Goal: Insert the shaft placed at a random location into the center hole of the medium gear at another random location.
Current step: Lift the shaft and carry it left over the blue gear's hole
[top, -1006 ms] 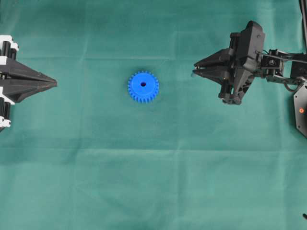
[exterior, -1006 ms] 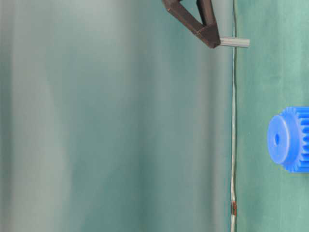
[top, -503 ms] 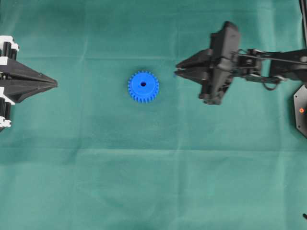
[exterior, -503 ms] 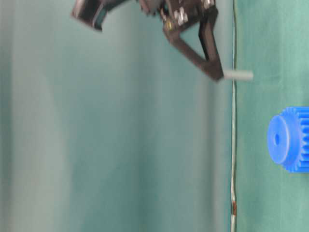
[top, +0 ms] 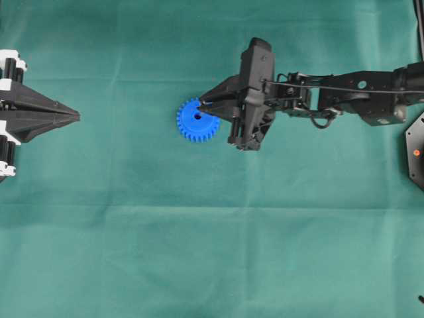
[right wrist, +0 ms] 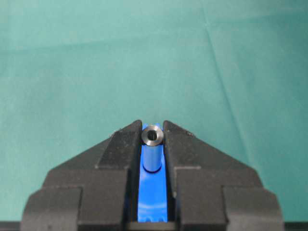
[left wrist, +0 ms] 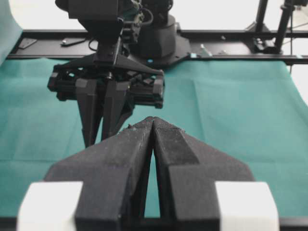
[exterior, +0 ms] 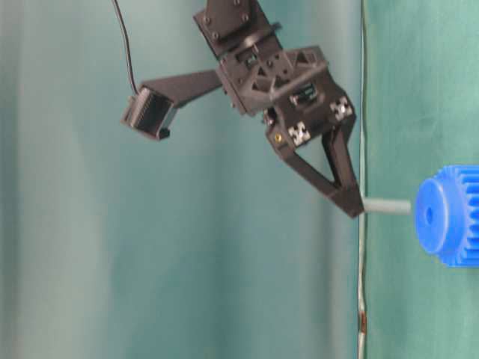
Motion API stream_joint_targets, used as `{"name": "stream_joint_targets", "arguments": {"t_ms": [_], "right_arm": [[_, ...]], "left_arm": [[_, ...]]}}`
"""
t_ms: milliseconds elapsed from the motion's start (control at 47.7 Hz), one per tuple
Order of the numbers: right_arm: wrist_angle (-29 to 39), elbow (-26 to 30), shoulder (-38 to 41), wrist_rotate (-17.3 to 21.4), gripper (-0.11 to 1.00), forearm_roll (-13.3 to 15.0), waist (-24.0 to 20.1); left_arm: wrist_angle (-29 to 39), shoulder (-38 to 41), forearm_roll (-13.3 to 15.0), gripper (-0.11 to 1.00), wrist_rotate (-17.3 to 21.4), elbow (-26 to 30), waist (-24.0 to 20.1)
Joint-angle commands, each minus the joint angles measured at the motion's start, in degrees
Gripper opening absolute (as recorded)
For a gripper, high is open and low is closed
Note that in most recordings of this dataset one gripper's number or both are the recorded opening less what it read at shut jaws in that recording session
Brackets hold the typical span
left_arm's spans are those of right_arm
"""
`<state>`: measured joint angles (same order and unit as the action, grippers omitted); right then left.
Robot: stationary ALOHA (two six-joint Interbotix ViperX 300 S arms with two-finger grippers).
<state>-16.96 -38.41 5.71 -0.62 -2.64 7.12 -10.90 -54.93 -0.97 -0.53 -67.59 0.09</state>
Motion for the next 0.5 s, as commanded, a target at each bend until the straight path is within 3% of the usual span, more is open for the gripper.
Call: {"name": "stream_joint_targets", "arguments": {"t_ms": [0, 482], "right_arm": [[-0.18, 1.93, -0.26, 0.53, 0.14, 0.09, -0.09], [-0.18, 2.2, 0.44, 0.53, 0.14, 0.18, -0.18]], "left_arm": [[-0.18, 0.44, -0.18, 0.0, 0.0, 1.32, -0.09], [0.09, 0.44, -0.18, 0.0, 0.09, 1.32, -0.09]]}}
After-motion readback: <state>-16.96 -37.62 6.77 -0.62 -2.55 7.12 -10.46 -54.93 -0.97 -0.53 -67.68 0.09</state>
